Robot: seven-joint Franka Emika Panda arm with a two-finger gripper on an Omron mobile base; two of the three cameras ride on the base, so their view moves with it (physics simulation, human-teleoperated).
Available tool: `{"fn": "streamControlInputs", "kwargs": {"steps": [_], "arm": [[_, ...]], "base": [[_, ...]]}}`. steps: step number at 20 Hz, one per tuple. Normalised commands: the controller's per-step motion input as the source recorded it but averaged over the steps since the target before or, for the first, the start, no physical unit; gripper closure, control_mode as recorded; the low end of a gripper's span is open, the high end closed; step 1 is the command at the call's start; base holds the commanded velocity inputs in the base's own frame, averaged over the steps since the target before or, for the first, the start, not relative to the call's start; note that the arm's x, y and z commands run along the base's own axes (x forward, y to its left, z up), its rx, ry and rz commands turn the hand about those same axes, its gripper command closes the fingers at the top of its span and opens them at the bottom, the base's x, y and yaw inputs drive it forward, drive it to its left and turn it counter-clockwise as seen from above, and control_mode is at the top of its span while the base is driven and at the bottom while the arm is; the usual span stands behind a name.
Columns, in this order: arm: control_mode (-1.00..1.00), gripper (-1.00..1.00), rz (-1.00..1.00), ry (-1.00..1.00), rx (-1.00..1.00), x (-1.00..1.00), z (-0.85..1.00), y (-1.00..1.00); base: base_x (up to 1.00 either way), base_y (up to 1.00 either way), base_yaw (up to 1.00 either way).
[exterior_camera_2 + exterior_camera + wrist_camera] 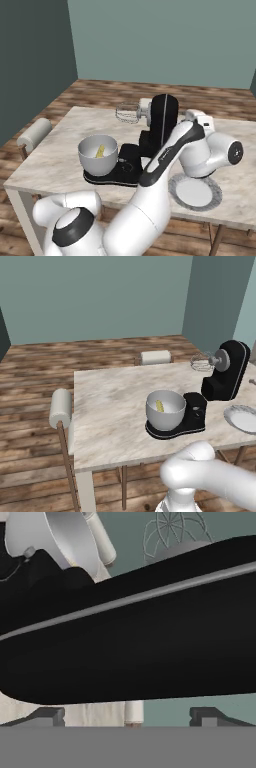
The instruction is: Add butter and sugar cubes to the stand mixer bowl and then turn on the stand mixer to begin making frosting.
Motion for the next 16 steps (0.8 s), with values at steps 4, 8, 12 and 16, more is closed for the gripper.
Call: {"fn": "streamControlInputs", "kwargs": {"steps": [4, 8, 12, 16], "arm": [[-1.0, -1.0, 0.0, 0.0, 0.04, 0.18, 0.0, 0.02], [-1.0, -1.0, 0.0, 0.0, 0.05, 0.16, 0.0, 0.0], [-1.0, -1.0, 0.0, 0.0, 0.01, 0.06, 0.0, 0.24], [-1.0, -1.0, 0.0, 0.0, 0.0, 0.0, 0.0, 0.47]], "base": [[0.0, 0.0, 0.0], [0.0, 0.0, 0.0], [0.0, 0.0, 0.0], [0.0, 0.0, 0.0]]}}
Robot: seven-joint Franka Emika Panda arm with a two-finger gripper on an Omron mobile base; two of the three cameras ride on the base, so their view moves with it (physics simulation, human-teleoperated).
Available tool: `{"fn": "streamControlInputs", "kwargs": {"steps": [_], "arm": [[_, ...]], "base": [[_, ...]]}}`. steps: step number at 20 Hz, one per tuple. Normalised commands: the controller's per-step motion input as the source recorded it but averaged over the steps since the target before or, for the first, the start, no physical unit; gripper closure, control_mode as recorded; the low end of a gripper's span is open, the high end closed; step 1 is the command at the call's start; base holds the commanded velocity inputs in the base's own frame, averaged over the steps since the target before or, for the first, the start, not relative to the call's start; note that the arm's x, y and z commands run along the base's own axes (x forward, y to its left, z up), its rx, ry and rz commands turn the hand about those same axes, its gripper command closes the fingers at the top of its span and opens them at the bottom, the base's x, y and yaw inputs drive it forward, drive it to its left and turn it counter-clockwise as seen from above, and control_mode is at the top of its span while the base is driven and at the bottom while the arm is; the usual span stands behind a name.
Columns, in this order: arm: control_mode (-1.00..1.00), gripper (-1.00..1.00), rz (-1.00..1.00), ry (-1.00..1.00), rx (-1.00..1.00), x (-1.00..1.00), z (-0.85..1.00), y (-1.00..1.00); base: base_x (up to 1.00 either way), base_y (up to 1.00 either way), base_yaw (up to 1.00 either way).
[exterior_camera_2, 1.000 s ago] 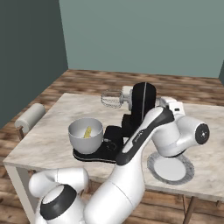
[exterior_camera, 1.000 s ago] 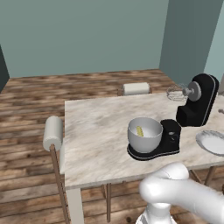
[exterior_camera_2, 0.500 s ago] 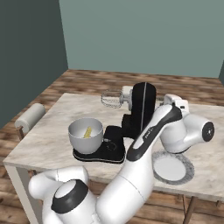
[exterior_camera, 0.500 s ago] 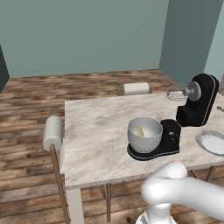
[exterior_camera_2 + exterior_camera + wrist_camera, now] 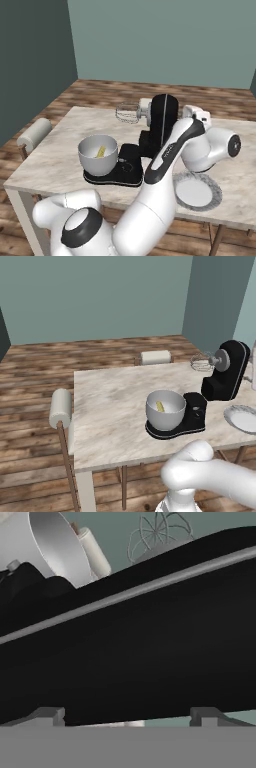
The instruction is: Add butter and sugar cubes to the stand mixer bowl and then turn on the stand mixer to begin making frosting.
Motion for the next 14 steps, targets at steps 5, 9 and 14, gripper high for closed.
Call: {"fn": "streamControlInputs", "kwargs": {"steps": [5, 9, 14], "arm": [[-1.0, -1.0, 0.01, 0.0, 0.0, 0.0, 0.0, 0.45], [-1.0, -1.0, 0.02, 0.0, 0.0, 0.0, 0.0, 0.45], [-1.0, -1.0, 0.05, 0.0, -0.01, 0.0, 0.0, 0.77]], "base": [[0.0, 0.0, 0.0], [0.0, 0.0, 0.0], [0.0, 0.0, 0.0]]}}
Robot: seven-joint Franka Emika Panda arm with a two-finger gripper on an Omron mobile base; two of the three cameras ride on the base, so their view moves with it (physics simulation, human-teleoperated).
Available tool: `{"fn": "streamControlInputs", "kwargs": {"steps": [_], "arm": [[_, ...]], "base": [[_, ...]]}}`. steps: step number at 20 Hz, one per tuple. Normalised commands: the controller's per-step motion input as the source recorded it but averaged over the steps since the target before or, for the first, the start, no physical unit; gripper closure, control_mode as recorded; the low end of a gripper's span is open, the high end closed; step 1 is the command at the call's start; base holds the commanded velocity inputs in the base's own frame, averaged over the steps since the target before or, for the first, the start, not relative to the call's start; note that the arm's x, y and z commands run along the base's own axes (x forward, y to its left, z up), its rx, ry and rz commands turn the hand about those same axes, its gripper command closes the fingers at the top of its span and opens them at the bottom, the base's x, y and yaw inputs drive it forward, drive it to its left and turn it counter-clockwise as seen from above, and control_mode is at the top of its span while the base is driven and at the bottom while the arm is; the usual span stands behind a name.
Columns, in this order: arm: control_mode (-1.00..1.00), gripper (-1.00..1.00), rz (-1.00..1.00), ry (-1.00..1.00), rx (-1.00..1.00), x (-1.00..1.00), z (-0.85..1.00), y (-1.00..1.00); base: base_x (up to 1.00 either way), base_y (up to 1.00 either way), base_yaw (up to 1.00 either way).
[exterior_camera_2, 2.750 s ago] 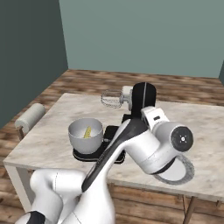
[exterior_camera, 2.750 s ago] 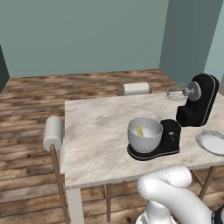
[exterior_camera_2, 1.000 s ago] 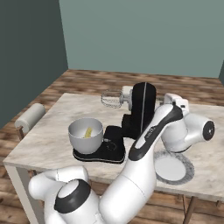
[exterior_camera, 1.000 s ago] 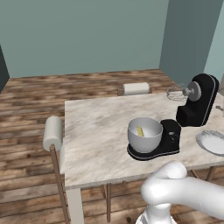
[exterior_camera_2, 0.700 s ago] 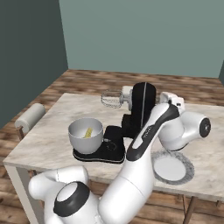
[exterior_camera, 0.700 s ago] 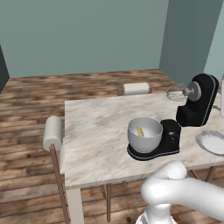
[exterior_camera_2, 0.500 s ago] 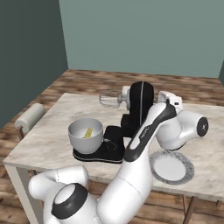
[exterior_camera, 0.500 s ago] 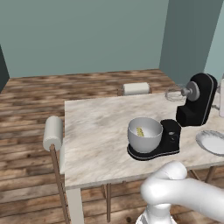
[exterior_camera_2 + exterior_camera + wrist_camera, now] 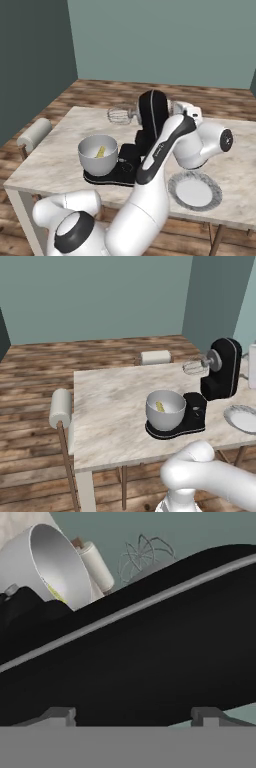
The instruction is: Add butter and sugar cubes to the stand mixer bowl and then turn on the stand mixer to begin making frosting.
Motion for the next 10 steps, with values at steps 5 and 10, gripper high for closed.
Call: {"fn": "streamControlInputs", "kwargs": {"steps": [5, 10], "arm": [[-1.0, -1.0, 0.1, 0.02, -0.12, 0.13, 0.0, 1.0], [-1.0, -1.0, 0.11, 0.01, -0.14, 0.26, -0.03, 1.0]], "base": [[0.0, 0.0, 0.0], [0.0, 0.0, 0.0]]}}
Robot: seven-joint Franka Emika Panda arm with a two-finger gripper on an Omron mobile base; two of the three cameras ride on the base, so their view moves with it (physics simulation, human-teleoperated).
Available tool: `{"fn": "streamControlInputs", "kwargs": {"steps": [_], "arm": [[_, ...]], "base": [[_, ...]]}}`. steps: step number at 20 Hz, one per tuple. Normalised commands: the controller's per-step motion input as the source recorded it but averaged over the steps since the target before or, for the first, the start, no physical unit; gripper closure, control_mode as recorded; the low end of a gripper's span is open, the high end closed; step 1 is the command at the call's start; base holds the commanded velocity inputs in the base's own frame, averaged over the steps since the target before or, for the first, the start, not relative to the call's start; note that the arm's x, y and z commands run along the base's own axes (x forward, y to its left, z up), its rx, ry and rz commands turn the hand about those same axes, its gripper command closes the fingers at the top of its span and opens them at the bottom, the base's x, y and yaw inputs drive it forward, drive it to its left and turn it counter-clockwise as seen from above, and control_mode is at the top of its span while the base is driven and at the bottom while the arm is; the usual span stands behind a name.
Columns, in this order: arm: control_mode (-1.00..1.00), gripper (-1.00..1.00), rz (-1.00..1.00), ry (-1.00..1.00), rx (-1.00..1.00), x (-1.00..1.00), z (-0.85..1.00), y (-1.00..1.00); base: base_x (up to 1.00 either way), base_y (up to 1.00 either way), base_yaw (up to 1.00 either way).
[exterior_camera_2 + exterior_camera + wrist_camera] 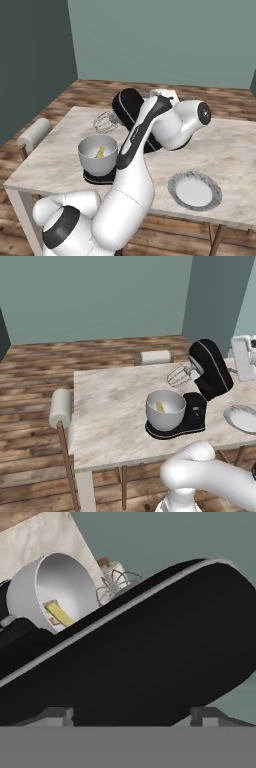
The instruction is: Add butter and sugar cubes to the stand mixer bowl and then turn on the stand mixer to begin making frosting.
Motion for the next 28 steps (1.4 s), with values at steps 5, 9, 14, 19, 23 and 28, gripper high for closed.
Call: {"fn": "streamControlInputs", "kwargs": {"steps": [5, 9, 14, 19, 23, 28], "arm": [[-1.0, -1.0, 0.1, 0.04, -0.11, 0.25, -0.18, 0.87], [-1.0, -1.0, 0.11, 0.05, -0.06, 0.19, -0.41, 0.58], [-1.0, -1.0, 0.13, 0.01, 0.0, 0.1, -0.58, 0.17], [-1.0, -1.0, 0.14, 0.0, 0.0, 0.11, -0.74, 0.07], [-1.0, -1.0, 0.14, 0.0, 0.0, 0.11, -0.76, 0.01], [-1.0, -1.0, 0.14, 0.0, 0.0, 0.02, -0.66, 0.0]], "base": [[0.0, 0.0, 0.0], [0.0, 0.0, 0.0], [0.0, 0.0, 0.0], [0.0, 0.0, 0.0], [0.0, 0.0, 0.0], [0.0, 0.0, 0.0]]}}
